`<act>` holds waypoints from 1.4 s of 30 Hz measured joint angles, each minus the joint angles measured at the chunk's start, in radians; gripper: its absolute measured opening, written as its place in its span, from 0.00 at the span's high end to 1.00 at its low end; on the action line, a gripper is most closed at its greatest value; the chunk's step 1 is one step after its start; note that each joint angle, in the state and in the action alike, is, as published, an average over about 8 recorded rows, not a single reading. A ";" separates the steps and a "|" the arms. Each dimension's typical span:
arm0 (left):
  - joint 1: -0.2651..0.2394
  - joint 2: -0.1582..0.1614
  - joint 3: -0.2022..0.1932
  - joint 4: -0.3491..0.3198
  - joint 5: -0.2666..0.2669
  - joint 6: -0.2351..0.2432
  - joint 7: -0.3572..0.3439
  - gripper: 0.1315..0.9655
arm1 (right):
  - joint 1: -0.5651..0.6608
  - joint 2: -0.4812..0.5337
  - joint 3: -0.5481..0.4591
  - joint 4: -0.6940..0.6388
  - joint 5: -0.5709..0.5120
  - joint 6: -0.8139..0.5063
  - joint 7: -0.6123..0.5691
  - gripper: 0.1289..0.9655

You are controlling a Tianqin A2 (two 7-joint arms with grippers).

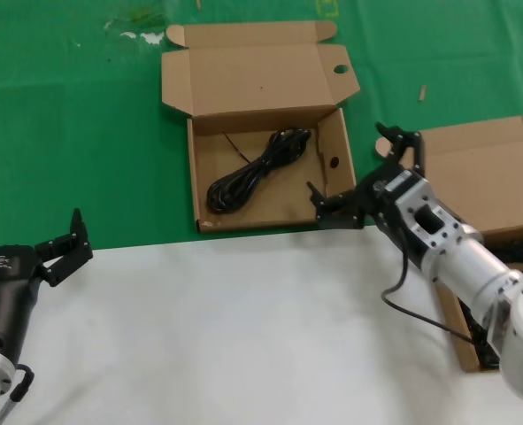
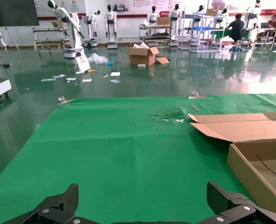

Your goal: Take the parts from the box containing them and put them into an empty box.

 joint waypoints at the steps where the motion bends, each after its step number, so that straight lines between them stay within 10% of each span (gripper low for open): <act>1: 0.000 0.000 0.000 0.000 0.000 0.000 0.000 0.00 | -0.016 0.000 0.007 0.015 0.005 0.013 0.013 0.00; 22: 0.000 0.000 0.000 0.000 0.000 0.000 0.000 0.00 | -0.329 0.006 0.137 0.308 0.099 0.266 0.273 0.00; 42: 0.000 0.000 0.000 0.000 0.000 0.000 0.000 0.00 | -0.345 0.007 0.143 0.323 0.103 0.279 0.286 0.00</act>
